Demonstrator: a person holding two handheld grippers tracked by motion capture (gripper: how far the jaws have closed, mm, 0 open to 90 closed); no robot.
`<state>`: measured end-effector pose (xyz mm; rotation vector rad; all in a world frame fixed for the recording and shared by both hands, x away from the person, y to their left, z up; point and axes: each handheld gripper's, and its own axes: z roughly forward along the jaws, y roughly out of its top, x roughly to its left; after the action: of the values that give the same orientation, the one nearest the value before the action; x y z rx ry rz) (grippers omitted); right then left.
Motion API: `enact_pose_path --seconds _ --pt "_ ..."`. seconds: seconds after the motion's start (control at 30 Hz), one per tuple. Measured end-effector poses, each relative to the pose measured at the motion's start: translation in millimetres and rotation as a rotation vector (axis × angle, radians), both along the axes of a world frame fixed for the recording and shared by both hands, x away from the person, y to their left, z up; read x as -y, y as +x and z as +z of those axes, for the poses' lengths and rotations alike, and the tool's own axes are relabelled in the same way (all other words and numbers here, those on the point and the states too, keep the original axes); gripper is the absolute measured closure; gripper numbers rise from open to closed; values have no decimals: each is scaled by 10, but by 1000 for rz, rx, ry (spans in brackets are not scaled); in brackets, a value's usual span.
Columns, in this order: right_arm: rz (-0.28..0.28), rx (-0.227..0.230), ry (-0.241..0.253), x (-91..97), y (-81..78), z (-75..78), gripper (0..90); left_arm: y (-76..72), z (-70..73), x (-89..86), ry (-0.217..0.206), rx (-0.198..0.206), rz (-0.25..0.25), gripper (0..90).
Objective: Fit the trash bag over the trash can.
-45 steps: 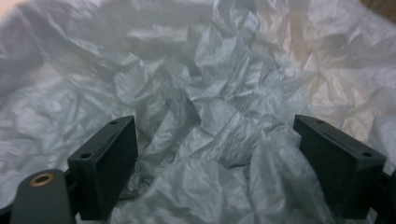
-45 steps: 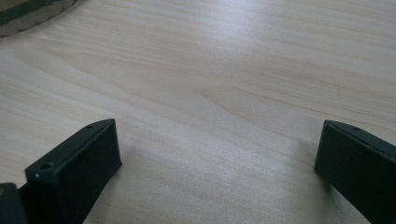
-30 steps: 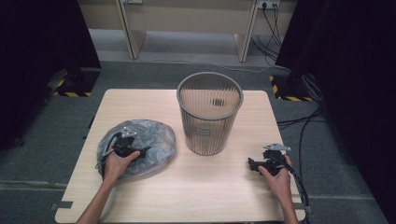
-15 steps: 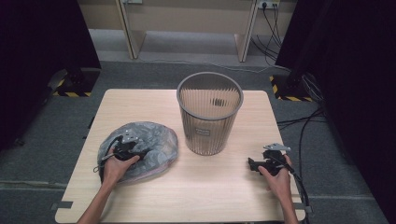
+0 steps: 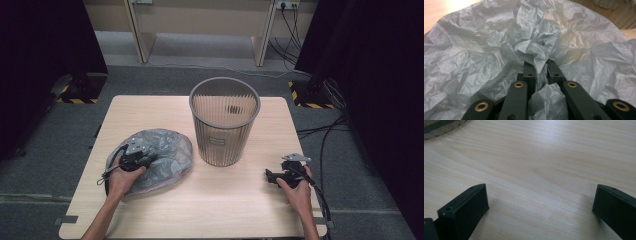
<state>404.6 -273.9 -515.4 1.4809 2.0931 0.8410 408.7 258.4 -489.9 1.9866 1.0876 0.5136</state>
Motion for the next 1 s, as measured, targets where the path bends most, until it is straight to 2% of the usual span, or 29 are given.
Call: enact_pose_path --seconds 0.3,0.37,0.5,0.73,0.77,1.0 --pt "-1 -1 1 -3 1 1 3 -60 375 -32 -58 116 1 823" --pt "-1 -1 1 -4 2 1 3 -59 405 -37 -67 123 0 823" --pt "0 -2 1 -6 4 1 3 -41 553 -69 -110 159 3 823" --pt "0 0 -3 -8 8 2 3 -21 732 -82 -128 197 5 823" --pt "0 0 -3 -8 8 2 3 -19 803 -72 -129 211 -1 823" --pt "0 0 -3 -9 8 2 3 -2 1017 -60 -144 249 -14 823"
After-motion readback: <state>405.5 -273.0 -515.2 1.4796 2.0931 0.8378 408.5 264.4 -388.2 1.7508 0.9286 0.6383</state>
